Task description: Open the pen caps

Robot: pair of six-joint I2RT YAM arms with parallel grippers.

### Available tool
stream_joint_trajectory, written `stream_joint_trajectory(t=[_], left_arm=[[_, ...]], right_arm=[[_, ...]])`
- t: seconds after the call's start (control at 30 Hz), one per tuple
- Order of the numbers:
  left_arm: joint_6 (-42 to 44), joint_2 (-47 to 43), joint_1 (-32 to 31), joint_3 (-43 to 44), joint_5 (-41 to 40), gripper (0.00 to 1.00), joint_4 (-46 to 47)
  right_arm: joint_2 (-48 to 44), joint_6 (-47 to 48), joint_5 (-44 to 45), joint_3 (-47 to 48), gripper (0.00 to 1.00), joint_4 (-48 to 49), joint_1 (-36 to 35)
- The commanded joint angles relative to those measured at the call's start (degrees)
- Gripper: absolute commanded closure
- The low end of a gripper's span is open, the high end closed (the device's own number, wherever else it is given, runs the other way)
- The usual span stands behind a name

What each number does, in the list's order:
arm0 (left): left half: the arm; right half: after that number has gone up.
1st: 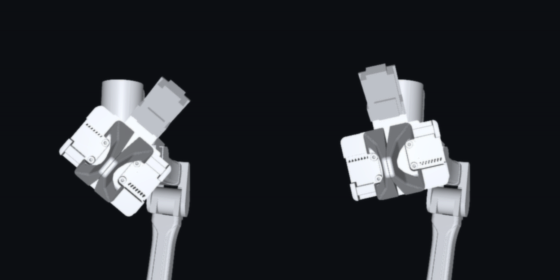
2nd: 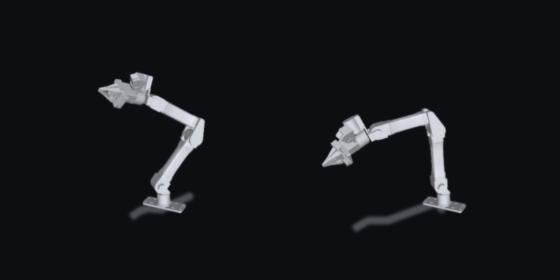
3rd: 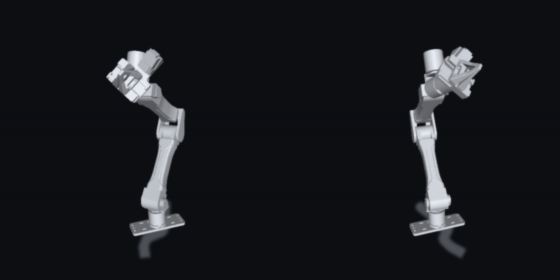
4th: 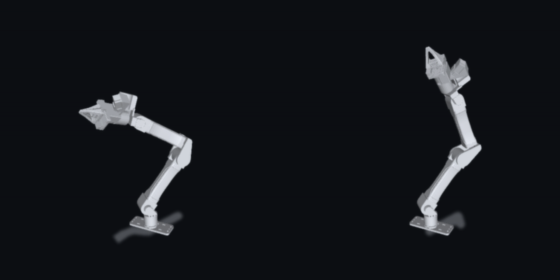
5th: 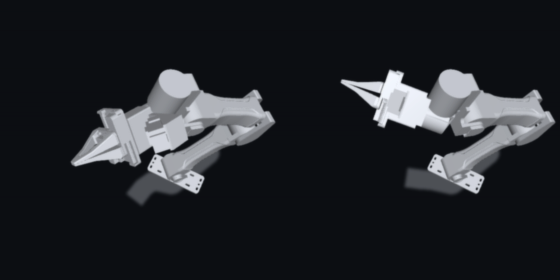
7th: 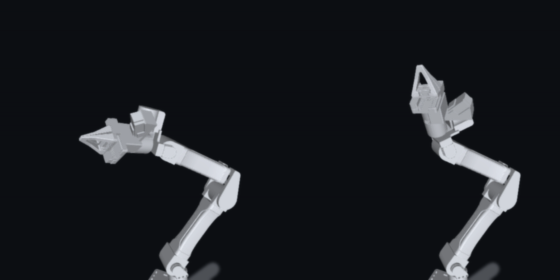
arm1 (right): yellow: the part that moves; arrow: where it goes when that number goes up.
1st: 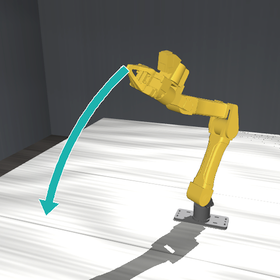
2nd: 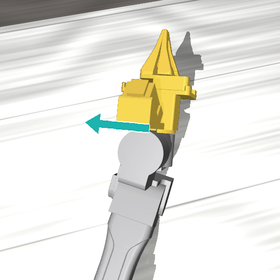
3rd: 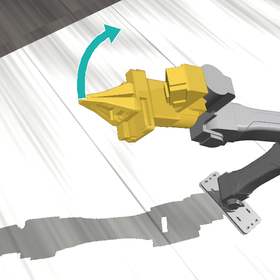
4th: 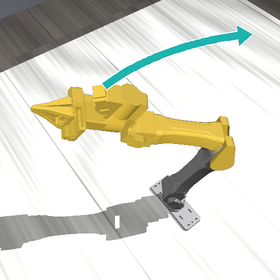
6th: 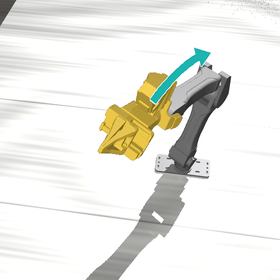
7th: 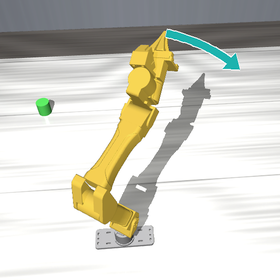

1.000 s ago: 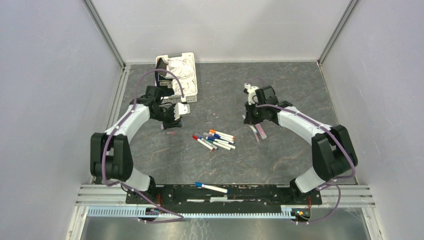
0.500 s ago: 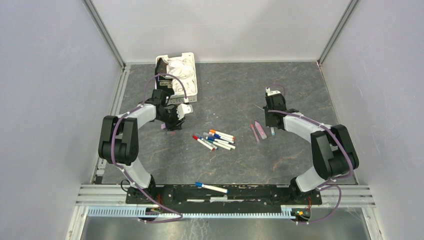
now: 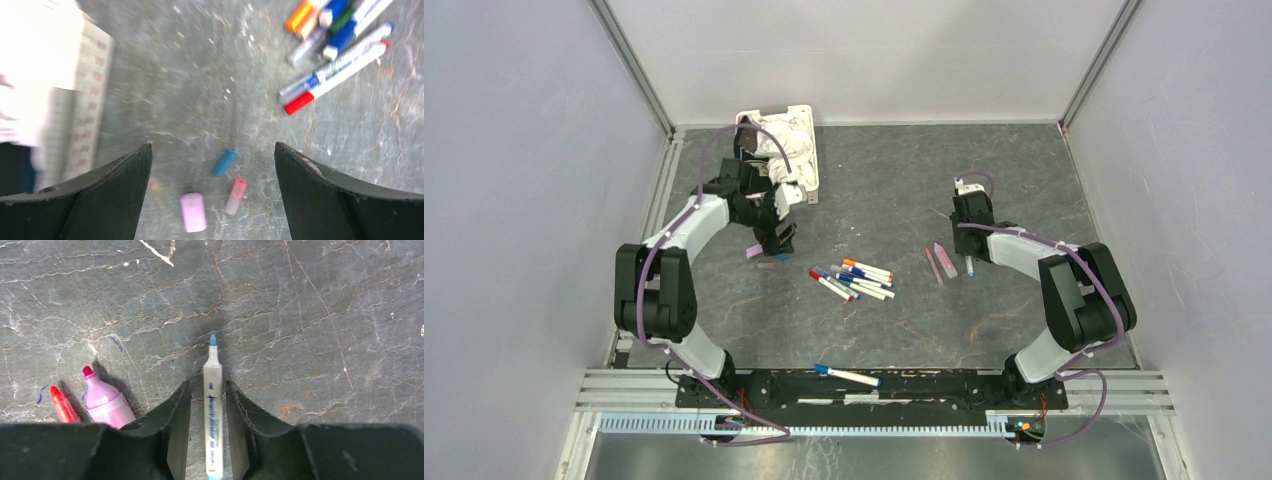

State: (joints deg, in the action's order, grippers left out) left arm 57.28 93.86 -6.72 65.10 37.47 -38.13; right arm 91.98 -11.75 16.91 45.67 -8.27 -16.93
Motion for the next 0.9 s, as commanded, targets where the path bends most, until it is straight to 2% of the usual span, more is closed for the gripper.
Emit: stream_joint_trajectory(t=[0.0,0.2,0.3,0.4,0.6,0.67,0.77,0.87], left_arm=[[-9.7,-5.3,0.9,9.9,2.5,0.01,-5.9],[-18.9,-7.9,2.8,18.7,-3.9,0.0,-9.1],[-22.8,-9.8,4.0,19.1,-6.9,0.0,-7.9],[-25.2,-12.0,5.3,17.9,-9.1,0.0,-6.1],[-24.5,-12.5,6.4,16.5,-7.9,0.0,-7.1],[-24.1,-11.6,6.4,16.7,-6.7,0.0,-8.4],[-23.9,-10.8,6.4,16.1,-5.7,0.0,-9.2],[-23.9,-10.0,6.4,15.7,-5.0,0.0,-9.5]], right_arm=[[-0.8,-0.9,2.1,-2.3,0.61,-0.3,0.3],[-9.4,-1.3,0.4,-2.1,0.56,-1.8,-0.1],[-13.7,-0.7,-0.3,-1.1,0.48,-3.2,-3.8],[-17.8,0.6,-1.5,-0.5,0.4,-4.3,-12.7],[-20.9,1.7,-8.9,-1.3,0.37,-4.3,-34.6],[-20.2,1.9,-9.7,-1.4,0.35,-4.0,-43.3],[-17.7,2.5,-9.9,-0.1,0.33,-4.8,-52.3],[-14.0,2.7,-12.3,1.1,0.33,-5.5,-57.5]])
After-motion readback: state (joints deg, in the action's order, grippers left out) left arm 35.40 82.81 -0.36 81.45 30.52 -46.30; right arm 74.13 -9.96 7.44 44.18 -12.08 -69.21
